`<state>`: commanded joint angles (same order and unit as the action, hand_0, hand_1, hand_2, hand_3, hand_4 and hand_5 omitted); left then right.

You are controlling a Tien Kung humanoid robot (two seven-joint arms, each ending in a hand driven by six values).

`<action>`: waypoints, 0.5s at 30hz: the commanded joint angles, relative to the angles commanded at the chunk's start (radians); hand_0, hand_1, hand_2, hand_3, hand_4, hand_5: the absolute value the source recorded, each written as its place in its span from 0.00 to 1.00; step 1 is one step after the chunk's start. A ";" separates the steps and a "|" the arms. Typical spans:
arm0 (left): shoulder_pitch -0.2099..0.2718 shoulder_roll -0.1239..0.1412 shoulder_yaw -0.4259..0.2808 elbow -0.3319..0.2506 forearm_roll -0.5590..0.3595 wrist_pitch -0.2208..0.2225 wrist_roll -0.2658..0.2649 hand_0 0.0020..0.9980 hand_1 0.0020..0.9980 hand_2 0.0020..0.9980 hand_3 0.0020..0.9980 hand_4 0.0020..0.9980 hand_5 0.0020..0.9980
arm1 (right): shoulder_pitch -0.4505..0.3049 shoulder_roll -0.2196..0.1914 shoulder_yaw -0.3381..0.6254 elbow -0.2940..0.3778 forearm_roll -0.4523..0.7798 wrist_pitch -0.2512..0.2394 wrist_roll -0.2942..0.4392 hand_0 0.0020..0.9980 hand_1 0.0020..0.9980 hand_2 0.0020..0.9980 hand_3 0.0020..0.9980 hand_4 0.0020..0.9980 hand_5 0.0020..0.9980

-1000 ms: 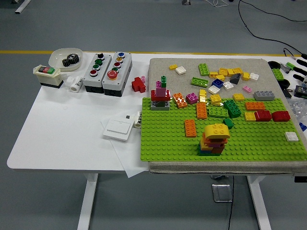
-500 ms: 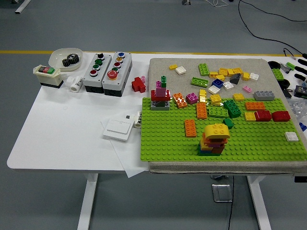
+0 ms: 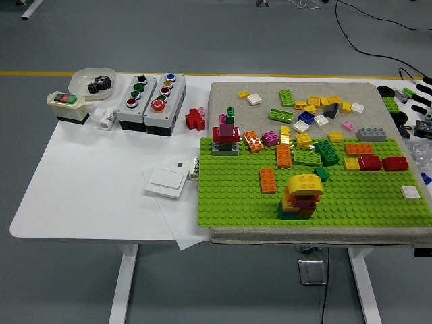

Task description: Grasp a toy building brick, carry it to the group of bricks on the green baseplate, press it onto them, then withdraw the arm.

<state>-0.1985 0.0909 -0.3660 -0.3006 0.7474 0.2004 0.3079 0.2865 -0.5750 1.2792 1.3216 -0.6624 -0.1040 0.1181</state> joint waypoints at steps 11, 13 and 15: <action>0.004 -0.001 0.002 0.000 -0.002 0.002 0.001 0.76 0.77 0.73 0.59 0.65 0.66 | -0.001 -0.001 -0.005 0.000 0.000 0.000 -0.001 0.82 0.79 0.80 0.80 1.00 0.83; 0.006 -0.001 0.002 0.000 -0.002 0.002 0.001 0.76 0.77 0.73 0.59 0.65 0.66 | 0.000 -0.002 -0.006 0.001 0.000 0.000 -0.001 0.82 0.79 0.80 0.80 1.00 0.83; 0.007 -0.001 0.001 0.000 0.000 0.002 0.001 0.76 0.77 0.73 0.59 0.65 0.66 | 0.001 -0.002 -0.007 0.001 0.000 0.001 -0.001 0.82 0.79 0.80 0.80 1.00 0.83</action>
<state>-0.1914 0.0900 -0.3650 -0.3008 0.7471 0.2029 0.3089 0.2873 -0.5769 1.2720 1.3230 -0.6623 -0.1033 0.1174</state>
